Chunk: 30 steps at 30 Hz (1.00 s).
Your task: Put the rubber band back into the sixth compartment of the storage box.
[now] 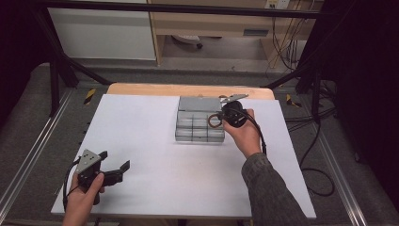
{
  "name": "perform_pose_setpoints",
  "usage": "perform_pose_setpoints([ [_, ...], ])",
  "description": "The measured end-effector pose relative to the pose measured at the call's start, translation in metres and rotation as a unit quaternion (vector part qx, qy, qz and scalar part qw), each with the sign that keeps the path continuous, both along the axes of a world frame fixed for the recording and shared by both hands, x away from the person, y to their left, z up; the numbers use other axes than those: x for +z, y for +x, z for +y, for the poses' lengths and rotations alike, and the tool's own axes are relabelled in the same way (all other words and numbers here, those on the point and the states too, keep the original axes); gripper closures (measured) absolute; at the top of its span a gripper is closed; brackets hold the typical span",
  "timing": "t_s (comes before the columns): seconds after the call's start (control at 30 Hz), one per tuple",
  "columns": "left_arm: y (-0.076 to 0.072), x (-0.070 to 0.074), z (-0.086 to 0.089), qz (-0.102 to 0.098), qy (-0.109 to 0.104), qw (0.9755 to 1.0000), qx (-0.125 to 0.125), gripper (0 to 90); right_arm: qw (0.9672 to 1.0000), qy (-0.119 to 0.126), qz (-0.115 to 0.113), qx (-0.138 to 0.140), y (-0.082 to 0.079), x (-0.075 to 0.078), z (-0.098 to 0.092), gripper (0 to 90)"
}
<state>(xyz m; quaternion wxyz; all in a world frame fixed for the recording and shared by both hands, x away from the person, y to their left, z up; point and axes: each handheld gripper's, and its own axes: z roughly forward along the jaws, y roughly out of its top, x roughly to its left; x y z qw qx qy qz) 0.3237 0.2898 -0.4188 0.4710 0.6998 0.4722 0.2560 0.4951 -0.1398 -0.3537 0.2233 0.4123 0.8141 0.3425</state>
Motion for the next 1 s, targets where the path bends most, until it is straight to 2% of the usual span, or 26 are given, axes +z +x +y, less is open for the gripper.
perform_pose_setpoints([
  [0.47,0.000,0.000,-0.001,0.002,0.003,1.0000,-0.002,4.9,0.9998,-0.018,0.011,-0.003,0.003,-0.013,0.003,85.6],
  [1.0,0.000,0.000,-0.001,0.001,0.005,1.0000,-0.003,4.9,0.9976,-0.066,0.020,0.002,0.005,-0.026,0.011,85.5],
])
